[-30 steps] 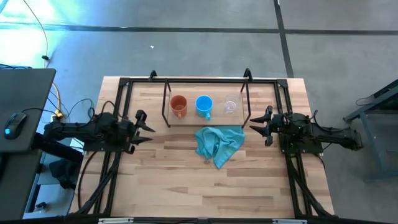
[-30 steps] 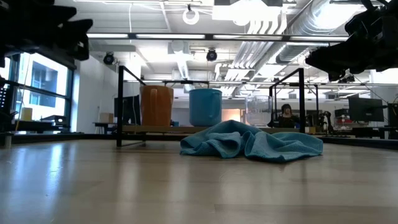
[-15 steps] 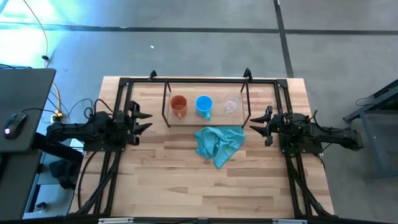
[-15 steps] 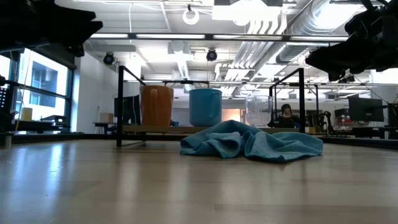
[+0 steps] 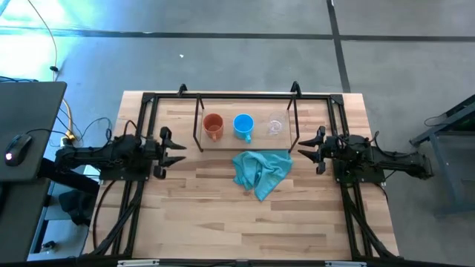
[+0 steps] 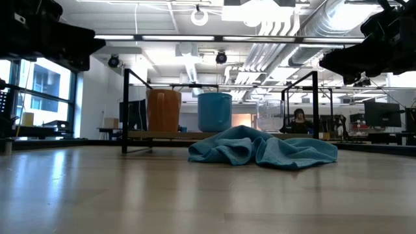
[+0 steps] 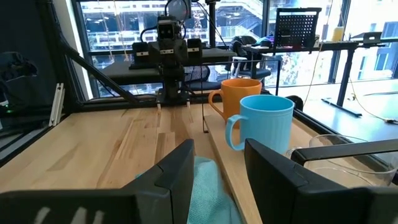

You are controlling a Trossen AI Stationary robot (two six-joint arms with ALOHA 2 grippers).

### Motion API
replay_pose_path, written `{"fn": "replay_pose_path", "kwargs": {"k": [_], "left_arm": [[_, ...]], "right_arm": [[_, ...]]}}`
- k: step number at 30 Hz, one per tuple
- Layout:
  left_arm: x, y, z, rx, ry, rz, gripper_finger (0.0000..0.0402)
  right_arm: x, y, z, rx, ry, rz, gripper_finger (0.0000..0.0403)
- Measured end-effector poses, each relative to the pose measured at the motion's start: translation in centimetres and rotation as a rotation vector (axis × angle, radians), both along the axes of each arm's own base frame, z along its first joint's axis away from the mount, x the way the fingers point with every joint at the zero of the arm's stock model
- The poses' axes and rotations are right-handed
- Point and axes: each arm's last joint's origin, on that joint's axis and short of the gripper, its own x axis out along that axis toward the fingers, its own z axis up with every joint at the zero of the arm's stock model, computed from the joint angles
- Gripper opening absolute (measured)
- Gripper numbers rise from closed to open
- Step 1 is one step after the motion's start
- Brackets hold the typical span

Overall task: Stack small to large cups/mugs on shelf
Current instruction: Return to Home Position

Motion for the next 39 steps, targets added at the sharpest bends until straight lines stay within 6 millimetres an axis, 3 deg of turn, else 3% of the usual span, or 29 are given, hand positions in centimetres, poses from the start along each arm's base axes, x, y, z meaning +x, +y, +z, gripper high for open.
{"fn": "replay_pose_path", "kwargs": {"k": [21, 39], "left_arm": [[0.1, 0.0, -0.74, -0.127, 0.066, -0.008, 0.0154], [0.1, 0.0, -0.74, -0.126, 0.066, -0.008, 0.0154]], "right_arm": [[0.0, 0.0, 0.0, 0.0, 0.0, 0.0, 0.0135], [0.0, 0.0, 0.0, 0.0, 0.0, 0.0, 0.0135]]}}
